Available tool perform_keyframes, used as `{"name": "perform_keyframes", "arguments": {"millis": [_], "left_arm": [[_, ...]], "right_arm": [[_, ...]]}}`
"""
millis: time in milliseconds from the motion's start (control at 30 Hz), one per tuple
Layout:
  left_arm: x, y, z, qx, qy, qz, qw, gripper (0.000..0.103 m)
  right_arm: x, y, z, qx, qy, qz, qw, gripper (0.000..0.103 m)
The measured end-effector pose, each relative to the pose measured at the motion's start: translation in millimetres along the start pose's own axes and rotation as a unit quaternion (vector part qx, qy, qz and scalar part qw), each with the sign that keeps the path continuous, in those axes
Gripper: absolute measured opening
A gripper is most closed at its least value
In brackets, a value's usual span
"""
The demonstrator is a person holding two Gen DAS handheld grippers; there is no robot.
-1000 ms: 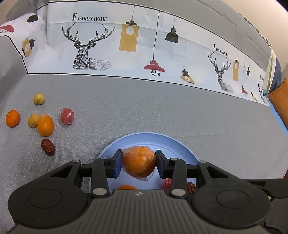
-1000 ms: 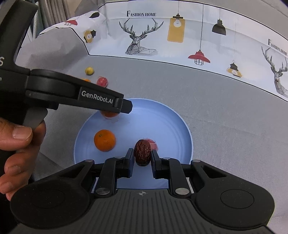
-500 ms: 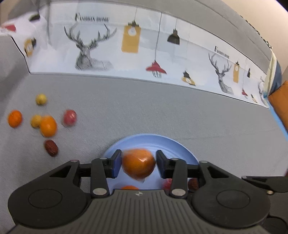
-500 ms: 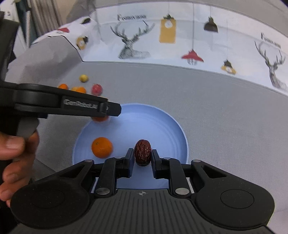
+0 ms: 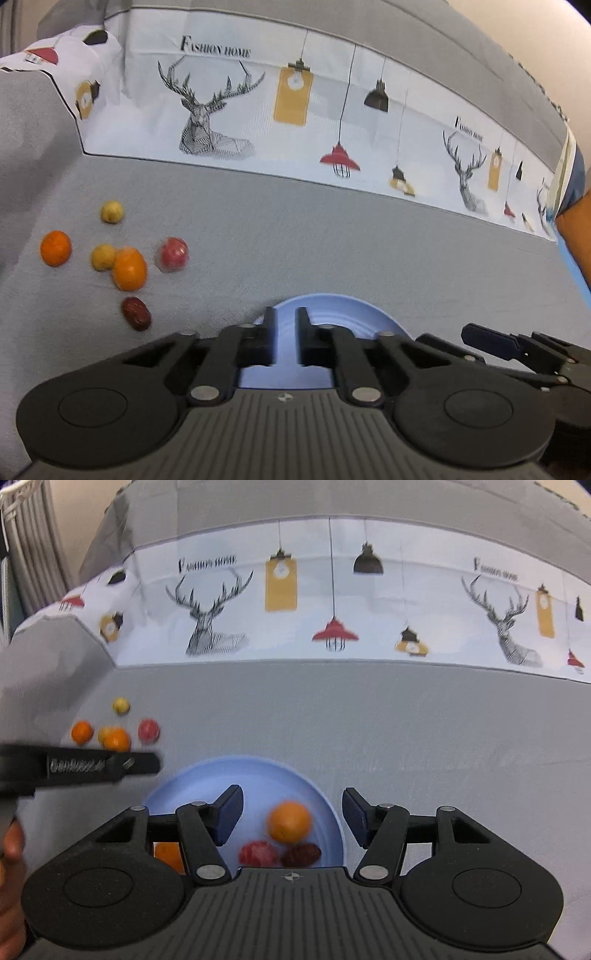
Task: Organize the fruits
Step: 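Open both tools to release the wrapped mandarin and date onto the plate, then grasp a mandarin with the left tool while the right tool grasps a date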
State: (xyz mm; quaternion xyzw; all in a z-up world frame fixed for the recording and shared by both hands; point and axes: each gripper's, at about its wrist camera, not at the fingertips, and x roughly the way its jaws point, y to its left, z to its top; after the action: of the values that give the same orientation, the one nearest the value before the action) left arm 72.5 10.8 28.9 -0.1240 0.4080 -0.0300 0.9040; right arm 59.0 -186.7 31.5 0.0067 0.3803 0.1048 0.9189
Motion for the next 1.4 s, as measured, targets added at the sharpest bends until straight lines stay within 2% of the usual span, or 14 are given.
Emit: {"name": "perform_keyframes", "arguments": {"millis": [67,200,300,367,400,467,533,667,800,867,933,1067,1267,1400], "left_arm": [[-13,19,14,-0.033,-0.026,-0.016,0.9990,0.009],[-23,68,68,-0.131,-0.052,-0.010,0.9900,0.009],[-25,91,95,-0.138,-0.089,0.007,0.9864,0.009],[-19,105,85,-0.127,-0.111,0.058,0.9839,0.009],[-13,112,75,-0.130,-0.108,0.081,0.9822,0.009],[9,136,63,-0.185,-0.022,0.121,0.9750,0.009],[16,159,63,-0.254,-0.013,0.104,0.9615,0.009],[14,165,83,-0.225,-0.041,0.137,0.9639,0.013],[25,163,85,-0.187,-0.023,0.201,0.9613,0.044],[33,169,84,-0.190,-0.009,0.204,0.9603,0.045],[38,175,80,-0.195,0.005,0.205,0.9589,0.047],[52,178,76,-0.176,0.033,0.212,0.9609,0.064],[70,178,69,-0.153,0.067,0.223,0.9603,0.064],[76,182,65,-0.154,0.079,0.229,0.9580,0.063]], "right_arm": [[0,0,4,0.008,-0.012,0.000,1.000,0.058],[-2,3,10,0.041,-0.033,0.023,0.998,0.027],[-4,11,13,0.052,-0.045,0.041,0.997,0.026],[-4,20,14,0.048,-0.048,0.056,0.996,0.026],[-2,26,15,0.044,-0.047,0.069,0.996,0.026],[0,37,17,0.030,-0.047,0.090,0.994,0.026],[6,54,18,0.000,-0.044,0.112,0.993,0.026],[25,92,25,-0.053,-0.028,0.158,0.986,0.026],[58,123,37,-0.086,0.005,0.191,0.978,0.026],[74,135,40,-0.098,0.024,0.198,0.975,0.028],[91,147,41,-0.109,0.042,0.194,0.974,0.037],[112,160,36,-0.123,0.067,0.192,0.971,0.050],[140,172,27,-0.137,0.092,0.179,0.970,0.050],[142,180,21,-0.166,0.079,0.176,0.967,0.050]]}}
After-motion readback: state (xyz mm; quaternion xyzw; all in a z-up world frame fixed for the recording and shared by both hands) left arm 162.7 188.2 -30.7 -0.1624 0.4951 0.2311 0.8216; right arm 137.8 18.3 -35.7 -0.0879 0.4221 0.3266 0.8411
